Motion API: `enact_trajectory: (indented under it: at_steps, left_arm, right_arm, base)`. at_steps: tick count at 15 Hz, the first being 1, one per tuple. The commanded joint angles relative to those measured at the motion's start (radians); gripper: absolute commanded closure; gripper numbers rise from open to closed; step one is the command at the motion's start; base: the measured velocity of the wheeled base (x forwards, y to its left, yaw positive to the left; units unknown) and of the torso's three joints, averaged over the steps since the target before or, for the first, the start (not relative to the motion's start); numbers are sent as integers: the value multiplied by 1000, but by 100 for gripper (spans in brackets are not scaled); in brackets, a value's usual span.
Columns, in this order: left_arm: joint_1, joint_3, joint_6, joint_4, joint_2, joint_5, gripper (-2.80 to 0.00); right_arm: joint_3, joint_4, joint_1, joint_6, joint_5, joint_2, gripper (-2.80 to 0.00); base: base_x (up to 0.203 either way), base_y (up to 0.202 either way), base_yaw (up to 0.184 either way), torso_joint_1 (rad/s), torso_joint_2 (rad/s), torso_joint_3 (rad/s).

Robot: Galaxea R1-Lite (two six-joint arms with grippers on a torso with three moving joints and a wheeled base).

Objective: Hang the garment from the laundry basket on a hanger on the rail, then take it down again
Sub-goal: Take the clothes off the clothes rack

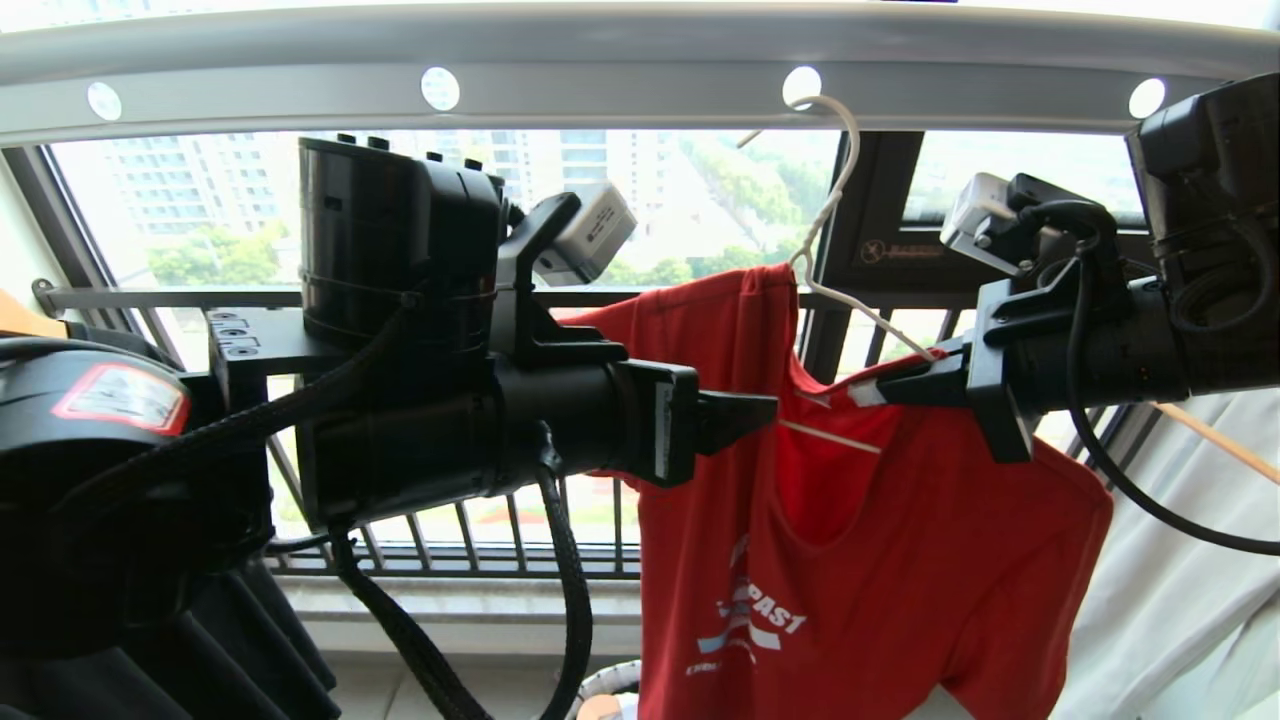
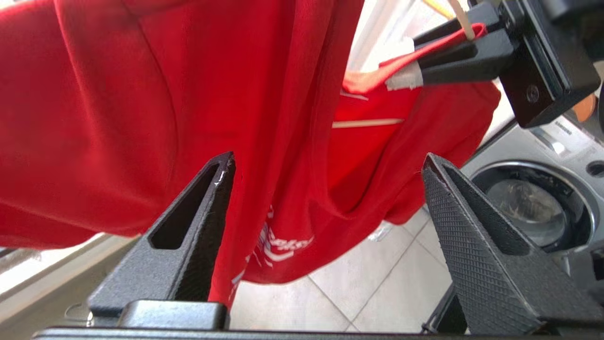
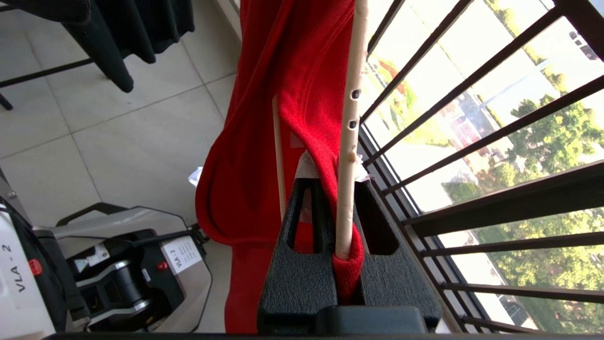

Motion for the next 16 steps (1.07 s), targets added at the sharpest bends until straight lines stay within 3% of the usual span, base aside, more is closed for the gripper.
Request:
enact_trajectory:
  at_steps: [1,4,5,7,16]
  left_arm:
    - [-1,14,-2,-47,29,30,-280]
    - [-7,15,-4,-83,65,38,-280]
    - [-7,20,-5,-127,83,39,0]
    - [-6,26,-6,-211,108,59,0]
    - [-4,0,-6,-362,190,68,0]
  right_arm:
    - [0,2,0,-3,4,-4,0]
    - [0,2,0,-5,4,-7,0]
    - [0,2,0,-5,4,-6,0]
    - [0,2,0,-5,4,-8,0]
    - [0,3,-5,-5,2,-30,0]
  base:
    - [0,0,0,0,0,0]
    - [0,0,0,0,0,0]
    - [0,0,0,0,0,0]
    - [0,0,0,0,0,0]
    - [0,0,0,0,0,0]
